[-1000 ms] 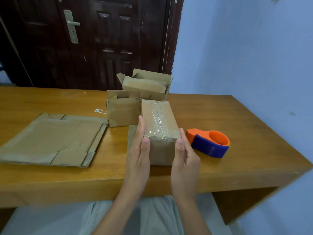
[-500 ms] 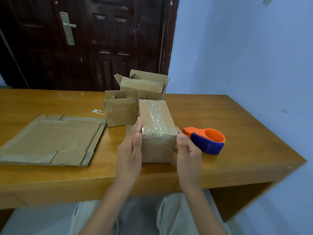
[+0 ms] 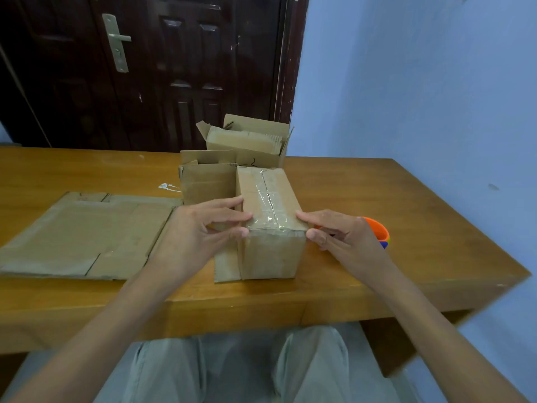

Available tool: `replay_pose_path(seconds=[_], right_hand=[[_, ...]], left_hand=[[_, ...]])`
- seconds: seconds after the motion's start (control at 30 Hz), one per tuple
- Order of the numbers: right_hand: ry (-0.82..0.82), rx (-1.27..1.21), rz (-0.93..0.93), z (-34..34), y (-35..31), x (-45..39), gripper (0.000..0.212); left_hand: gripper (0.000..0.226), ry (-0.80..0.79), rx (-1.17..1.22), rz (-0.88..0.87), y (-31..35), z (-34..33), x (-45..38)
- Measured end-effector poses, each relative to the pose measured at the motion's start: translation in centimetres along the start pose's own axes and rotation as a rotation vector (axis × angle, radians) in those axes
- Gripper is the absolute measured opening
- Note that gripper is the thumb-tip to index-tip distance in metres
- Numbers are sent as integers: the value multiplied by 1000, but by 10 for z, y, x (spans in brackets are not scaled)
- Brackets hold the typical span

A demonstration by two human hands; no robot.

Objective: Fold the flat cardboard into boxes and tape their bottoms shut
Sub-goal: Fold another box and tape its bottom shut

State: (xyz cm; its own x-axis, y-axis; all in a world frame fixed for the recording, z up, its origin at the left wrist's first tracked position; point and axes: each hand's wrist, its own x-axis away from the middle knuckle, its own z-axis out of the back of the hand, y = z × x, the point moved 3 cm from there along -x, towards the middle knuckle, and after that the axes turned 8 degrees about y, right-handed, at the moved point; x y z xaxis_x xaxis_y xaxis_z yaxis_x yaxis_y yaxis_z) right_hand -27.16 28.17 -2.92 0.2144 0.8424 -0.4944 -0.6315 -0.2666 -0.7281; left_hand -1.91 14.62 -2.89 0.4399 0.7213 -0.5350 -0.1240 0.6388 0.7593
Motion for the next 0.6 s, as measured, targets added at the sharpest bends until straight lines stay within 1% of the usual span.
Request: replay_pose_path(seconds=[0.07,0.17,0.4,0.53,0.6], right_hand=[[-5,-43,-13,-1,3,-2,38],[25,-30,15,-3,6,-1,40],[189,64,98,-14,7,7,32],[279,6,61,-23,9,14,31],[297,-28,41,-25,9,15,31]], left_hand=[[33,10,-28,2,0,0,1],[33,32,-16,3,-1,-1,6],[35,137,38,15,-5,-12,16],[32,184,31,-3,-7,-20,19],[35,201,27,-10,-9,-25,21]])
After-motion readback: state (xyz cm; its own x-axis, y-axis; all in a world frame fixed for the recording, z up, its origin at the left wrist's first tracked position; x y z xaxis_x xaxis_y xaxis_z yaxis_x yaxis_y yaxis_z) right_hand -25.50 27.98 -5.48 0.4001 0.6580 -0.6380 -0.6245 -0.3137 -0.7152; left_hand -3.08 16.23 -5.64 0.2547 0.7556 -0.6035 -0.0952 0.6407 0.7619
